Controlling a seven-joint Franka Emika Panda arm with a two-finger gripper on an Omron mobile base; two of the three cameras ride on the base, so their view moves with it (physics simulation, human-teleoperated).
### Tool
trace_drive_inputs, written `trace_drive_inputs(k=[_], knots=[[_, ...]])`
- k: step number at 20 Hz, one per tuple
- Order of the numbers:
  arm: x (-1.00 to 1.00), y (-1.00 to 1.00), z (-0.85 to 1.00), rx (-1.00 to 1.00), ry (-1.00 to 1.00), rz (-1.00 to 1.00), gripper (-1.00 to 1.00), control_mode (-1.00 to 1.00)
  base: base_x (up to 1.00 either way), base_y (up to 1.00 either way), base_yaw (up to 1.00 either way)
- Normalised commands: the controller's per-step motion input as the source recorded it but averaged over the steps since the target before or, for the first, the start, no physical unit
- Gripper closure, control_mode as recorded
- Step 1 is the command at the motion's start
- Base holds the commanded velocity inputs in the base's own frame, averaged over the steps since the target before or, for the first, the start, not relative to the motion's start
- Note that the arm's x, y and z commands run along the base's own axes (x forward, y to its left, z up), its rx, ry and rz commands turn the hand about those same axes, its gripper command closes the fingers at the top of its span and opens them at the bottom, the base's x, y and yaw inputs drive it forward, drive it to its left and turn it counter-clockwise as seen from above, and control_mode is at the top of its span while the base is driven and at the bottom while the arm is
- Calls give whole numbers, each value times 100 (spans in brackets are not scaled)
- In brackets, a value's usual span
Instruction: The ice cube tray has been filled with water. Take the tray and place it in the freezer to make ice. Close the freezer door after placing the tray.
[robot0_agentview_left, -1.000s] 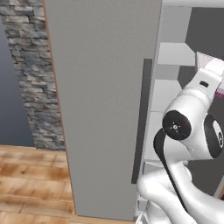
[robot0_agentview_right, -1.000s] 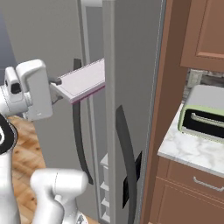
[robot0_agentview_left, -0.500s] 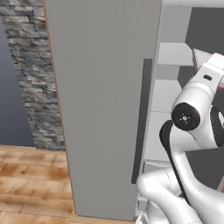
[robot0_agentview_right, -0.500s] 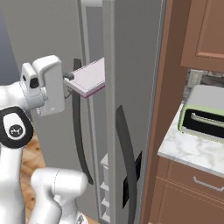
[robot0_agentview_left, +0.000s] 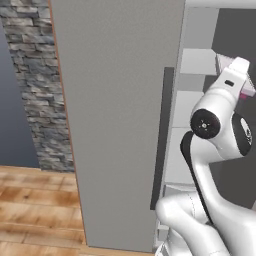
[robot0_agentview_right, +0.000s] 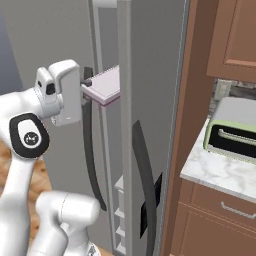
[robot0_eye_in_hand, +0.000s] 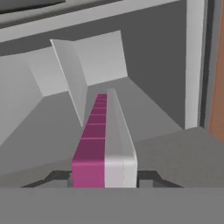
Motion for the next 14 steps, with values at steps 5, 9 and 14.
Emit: trace_drive_inputs(k=[5,9,14], knots=[[18,-28,0,0,0,0,100,-100,0,0,0],[29,-24,0,0,2,0,100,-100,0,0,0],[46,-13,0,0,5,2,100,-100,0,0,0]])
